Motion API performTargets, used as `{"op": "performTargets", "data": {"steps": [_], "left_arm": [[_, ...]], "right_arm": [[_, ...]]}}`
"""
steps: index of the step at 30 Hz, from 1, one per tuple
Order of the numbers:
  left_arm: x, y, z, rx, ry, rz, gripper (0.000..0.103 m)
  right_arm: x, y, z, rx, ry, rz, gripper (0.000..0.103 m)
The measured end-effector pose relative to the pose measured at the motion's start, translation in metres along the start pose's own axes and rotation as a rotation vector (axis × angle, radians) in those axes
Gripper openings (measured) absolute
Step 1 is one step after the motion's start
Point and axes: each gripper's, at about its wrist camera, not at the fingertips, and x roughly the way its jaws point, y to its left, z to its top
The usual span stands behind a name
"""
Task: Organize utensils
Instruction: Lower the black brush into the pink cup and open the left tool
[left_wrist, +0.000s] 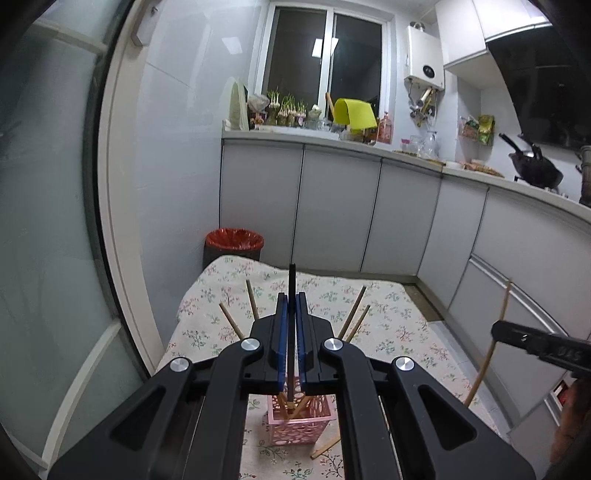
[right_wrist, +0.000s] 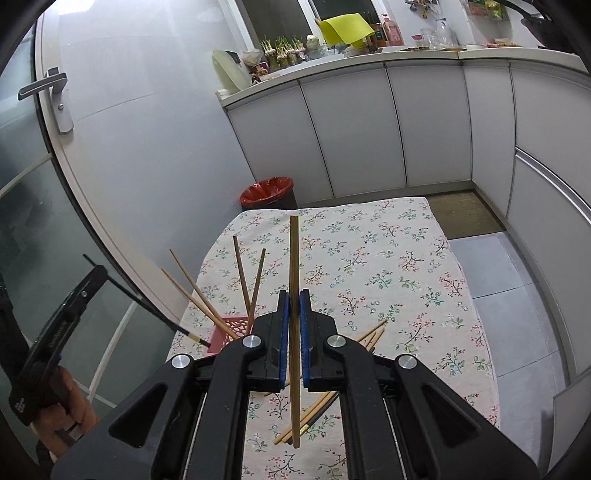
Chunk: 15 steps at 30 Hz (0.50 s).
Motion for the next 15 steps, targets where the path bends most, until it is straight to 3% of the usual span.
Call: {"op": "performTargets", "data": {"steps": [7, 13, 14, 15], "left_arm": [[0.034, 0.008, -0.01, -0.029, 0.11, 0.022, 0.004], [0.049, 0.014, -0.02, -0.042, 0.132, 0.042, 0.006], [0.05, 0.014, -0.02, -0.043, 0.141, 0.043, 0.007], [0.049, 0.015, -0.019, -0.05, 0.142, 0.035, 0.016]], "right_arm": [[-0.001, -0.001, -0.003, -0.011, 0.0, -0.006, 0.005], [-0.003, 0.004, -0.005, -0.028, -0.024, 0.005, 0.005], [-0.003, 0.005, -0.006, -0.037, -0.034, 0.012, 0.005], [-0.002, 0.008, -0.008, -0.051, -0.046, 0.019, 0.005]]}}
